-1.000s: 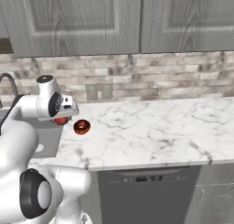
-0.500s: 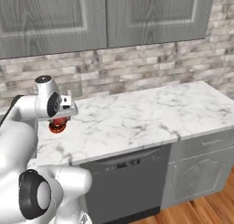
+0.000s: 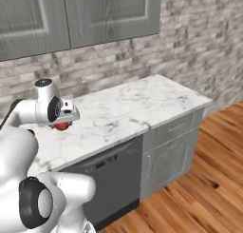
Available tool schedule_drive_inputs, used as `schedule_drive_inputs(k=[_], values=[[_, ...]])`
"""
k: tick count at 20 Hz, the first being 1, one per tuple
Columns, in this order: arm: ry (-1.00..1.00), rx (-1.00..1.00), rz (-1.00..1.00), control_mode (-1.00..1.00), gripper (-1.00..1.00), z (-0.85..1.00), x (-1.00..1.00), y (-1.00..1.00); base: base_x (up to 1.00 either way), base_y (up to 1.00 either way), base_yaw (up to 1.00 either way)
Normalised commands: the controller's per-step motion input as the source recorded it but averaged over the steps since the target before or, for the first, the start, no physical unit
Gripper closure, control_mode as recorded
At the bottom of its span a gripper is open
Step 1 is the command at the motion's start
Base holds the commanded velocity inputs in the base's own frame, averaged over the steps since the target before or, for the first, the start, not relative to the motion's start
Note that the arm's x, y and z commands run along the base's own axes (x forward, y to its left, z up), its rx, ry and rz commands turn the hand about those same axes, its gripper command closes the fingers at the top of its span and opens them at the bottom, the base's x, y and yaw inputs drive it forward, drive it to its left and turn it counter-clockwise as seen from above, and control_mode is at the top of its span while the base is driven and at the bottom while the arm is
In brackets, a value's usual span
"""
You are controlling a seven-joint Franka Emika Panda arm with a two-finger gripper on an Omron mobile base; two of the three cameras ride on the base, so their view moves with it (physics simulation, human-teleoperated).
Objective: Turn on the sink faucet. Then move the onion from the counter to the sink. Turn off the sink. Move the vegetable from the sink to the pot next to the stove. Finally move the pot to the rear right burner.
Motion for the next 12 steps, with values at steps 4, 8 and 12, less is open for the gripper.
schedule_drive_inputs(k=[4, 8, 12], values=[[0.00, 0.00, 0.00, 1.00, 1.00, 0.00, 0.00, 0.00, 0.04, -0.28, -0.49], [0.00, 0.00, 0.00, 1.00, 1.00, 0.00, 0.00, 0.00, 0.04, -0.32, -0.47], [0.00, 0.00, 0.00, 1.00, 1.00, 0.00, 0.00, 0.00, 0.03, -0.30, -0.46]])
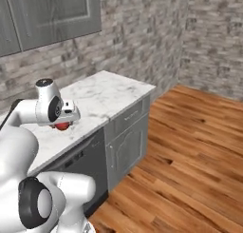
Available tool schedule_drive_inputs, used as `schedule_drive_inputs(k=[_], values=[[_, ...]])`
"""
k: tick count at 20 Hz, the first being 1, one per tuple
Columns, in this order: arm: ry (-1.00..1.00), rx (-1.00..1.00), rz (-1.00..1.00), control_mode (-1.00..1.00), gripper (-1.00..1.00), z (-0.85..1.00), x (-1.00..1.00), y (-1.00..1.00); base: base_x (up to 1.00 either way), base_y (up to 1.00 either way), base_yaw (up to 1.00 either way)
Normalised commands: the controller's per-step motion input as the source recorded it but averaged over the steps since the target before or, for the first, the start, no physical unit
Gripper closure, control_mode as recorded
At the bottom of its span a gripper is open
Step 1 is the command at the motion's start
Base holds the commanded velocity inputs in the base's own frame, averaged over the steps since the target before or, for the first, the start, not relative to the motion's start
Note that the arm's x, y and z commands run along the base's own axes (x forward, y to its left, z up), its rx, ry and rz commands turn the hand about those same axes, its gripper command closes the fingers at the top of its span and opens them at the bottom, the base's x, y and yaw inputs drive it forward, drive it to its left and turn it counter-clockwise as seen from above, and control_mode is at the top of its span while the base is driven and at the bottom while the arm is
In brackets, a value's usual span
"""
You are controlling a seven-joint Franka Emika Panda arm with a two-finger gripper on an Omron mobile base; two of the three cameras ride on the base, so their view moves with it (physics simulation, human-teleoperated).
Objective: Turn on the sink faucet. Then move the onion from the counter to the sink. Turn off the sink. Move the vegetable from the sink to the pot next to the stove. Finally move the pot to the rear right burner.
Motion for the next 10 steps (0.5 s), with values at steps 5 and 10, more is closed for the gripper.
schedule_drive_inputs(k=[5, 10], values=[[0.00, 0.00, 0.00, 1.00, 1.00, 0.00, 0.00, 0.00, 0.07, -0.29, -0.43], [0.00, 0.00, 0.00, 1.00, 1.00, 0.00, 0.00, 0.00, 0.09, -0.30, -0.42]])
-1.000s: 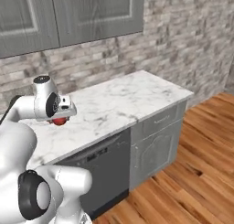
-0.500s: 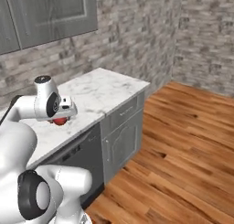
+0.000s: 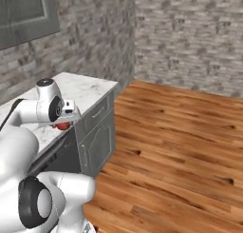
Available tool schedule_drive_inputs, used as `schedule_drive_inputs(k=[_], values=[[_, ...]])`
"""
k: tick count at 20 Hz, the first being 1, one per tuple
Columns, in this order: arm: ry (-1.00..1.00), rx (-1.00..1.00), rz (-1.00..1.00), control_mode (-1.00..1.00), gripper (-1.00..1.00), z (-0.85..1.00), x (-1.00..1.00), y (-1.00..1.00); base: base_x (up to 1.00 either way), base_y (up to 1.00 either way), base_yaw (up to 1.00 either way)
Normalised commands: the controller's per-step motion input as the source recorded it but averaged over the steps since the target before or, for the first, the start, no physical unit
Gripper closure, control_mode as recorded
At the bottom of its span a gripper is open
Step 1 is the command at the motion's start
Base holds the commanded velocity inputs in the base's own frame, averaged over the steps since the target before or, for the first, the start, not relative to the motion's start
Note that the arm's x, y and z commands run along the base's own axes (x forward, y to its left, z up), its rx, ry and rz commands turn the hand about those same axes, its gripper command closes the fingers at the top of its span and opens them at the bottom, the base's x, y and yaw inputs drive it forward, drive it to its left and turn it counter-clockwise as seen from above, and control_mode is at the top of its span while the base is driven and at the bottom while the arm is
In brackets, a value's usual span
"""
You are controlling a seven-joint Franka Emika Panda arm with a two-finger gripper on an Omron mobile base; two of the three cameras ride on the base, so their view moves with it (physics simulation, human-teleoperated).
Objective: Turn on the sink faucet. Then move the onion from the counter to the sink. Turn off the sink. Move the vegetable from the sink to the pot next to the stove. Finally move the pot to the rear right burner.
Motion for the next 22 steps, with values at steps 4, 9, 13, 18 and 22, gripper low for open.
schedule_drive_inputs(k=[4, 9, 13, 18, 22], values=[[0.00, 0.00, 0.00, 1.00, 1.00, 0.00, 0.00, 0.00, 0.12, -0.31, -0.40], [0.00, 0.00, 0.00, 1.00, 1.00, 0.00, 0.00, 0.00, 0.14, -0.31, -0.38], [0.00, 0.00, 0.00, 1.00, 1.00, 0.00, 0.00, 0.00, 0.15, -0.30, -0.37], [0.00, 0.00, 0.00, 1.00, 1.00, 0.00, 0.00, 0.00, 0.16, -0.30, -0.37], [0.00, 0.00, 0.00, 1.00, 1.00, 0.00, 0.00, 0.00, 0.17, -0.36, -0.36]])
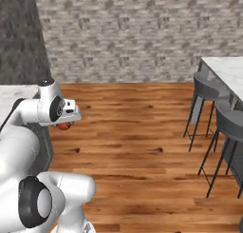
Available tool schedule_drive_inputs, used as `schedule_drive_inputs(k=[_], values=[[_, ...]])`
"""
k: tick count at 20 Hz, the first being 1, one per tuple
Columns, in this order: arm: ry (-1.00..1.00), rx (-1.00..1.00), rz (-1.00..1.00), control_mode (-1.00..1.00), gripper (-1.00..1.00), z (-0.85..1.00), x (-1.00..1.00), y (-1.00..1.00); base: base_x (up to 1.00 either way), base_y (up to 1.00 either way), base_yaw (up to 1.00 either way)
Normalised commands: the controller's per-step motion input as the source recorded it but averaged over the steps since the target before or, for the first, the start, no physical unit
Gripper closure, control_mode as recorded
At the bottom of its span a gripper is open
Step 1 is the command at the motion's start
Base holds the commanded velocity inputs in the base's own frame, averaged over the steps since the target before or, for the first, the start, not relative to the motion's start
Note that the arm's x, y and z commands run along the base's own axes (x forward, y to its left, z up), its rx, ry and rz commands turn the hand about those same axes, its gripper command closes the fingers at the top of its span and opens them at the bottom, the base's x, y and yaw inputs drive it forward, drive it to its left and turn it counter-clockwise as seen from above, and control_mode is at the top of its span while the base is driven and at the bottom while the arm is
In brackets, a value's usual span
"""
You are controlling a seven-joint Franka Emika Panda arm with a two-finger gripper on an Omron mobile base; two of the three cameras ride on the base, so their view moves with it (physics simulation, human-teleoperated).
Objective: Turn on the sink faucet. Then move the onion from the counter to the sink. Turn off the sink. Move the vegetable from the sink to the pot next to the stove. Finally move the pot to the rear right burner.
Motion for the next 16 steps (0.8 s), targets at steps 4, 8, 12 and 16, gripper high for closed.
schedule_drive_inputs(k=[4, 8, 12, 16], values=[[0.00, 0.00, 0.00, 1.00, 1.00, 0.00, 0.00, 0.00, 0.15, -0.49, -0.35], [0.00, 0.00, 0.00, 1.00, 1.00, 0.00, 0.00, 0.00, 0.12, -0.49, -0.35], [0.00, 0.00, 0.00, 1.00, 1.00, 0.00, 0.00, 0.00, 0.08, -0.53, -0.36], [0.00, 0.00, 0.00, 1.00, 1.00, 0.00, 0.00, 0.00, 0.03, -0.61, -0.36]])
